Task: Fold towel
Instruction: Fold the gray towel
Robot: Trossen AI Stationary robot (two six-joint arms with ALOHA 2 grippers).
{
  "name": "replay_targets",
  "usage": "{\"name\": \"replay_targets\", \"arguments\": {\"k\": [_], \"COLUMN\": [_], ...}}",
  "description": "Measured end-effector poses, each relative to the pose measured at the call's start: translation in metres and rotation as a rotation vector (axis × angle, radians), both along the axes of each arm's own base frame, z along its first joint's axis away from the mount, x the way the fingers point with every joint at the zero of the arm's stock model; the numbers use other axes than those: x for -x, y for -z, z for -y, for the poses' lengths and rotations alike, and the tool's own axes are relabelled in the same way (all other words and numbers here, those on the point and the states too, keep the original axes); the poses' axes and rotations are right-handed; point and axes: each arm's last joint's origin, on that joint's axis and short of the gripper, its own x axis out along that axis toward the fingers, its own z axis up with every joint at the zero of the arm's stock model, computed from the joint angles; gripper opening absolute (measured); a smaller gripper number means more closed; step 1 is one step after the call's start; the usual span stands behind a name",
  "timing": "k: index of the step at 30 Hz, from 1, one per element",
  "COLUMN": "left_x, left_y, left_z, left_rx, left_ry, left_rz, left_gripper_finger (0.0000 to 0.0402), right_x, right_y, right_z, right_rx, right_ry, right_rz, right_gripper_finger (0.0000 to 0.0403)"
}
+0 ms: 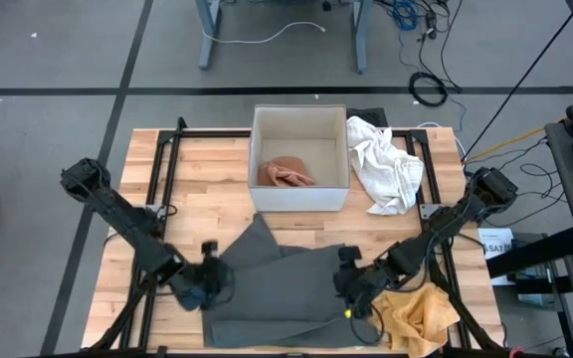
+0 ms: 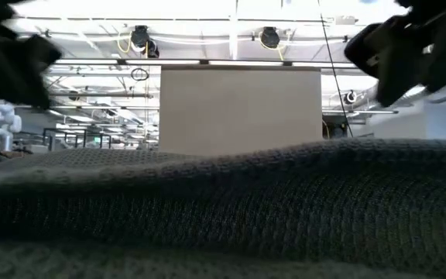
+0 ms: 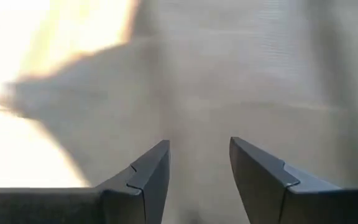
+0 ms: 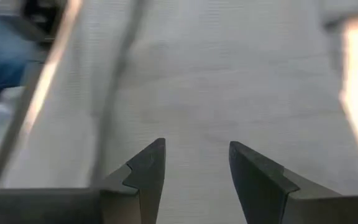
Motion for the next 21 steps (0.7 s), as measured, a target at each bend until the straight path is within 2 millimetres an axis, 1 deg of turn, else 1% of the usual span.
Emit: {"name": "replay_targets", "arguments": {"k": [3, 7, 12, 15, 18, 21], "left_x": [-0.011, -0.027, -0.039, -0.048, -0.056, -0.060], "left_y": [0.000, 0.000, 0.010, 0.013, 0.013, 0.013], "left_z": [-0.019, -0.045, -0.078, -0.093, -0.105, -0.120], "left_rx": [-0.127, -0.185, -0.161, -0.101, -0.027, 0.001], "left_ry": [-0.038, -0.098, -0.147, -0.101, -0.037, -0.026], "left_rz": [0.005, -0.021, -0.061, -0.023, 0.010, -0.004], "left_gripper_finger": [0.0172, 0.0172, 0.0172, 0.0172, 0.0172, 0.0172], "right_x": [-0.004, -0.009, -0.012, -0.012, -0.012, -0.012], "right_y": [0.001, 0.001, 0.001, 0.001, 0.001, 0.001], "right_z": [0.009, 0.018, 0.023, 0.024, 0.024, 0.024], "right_rx": [0.031, 0.042, 0.047, 0.074, 0.087, 0.090], "right_ry": [0.042, 0.077, 0.099, 0.107, 0.104, 0.102], "right_rz": [-0.005, -0.004, -0.001, 0.014, 0.019, 0.020], "right_gripper_finger": [0.0164, 0.0164, 0.0164, 0.0164, 0.0164, 0.0164]}}
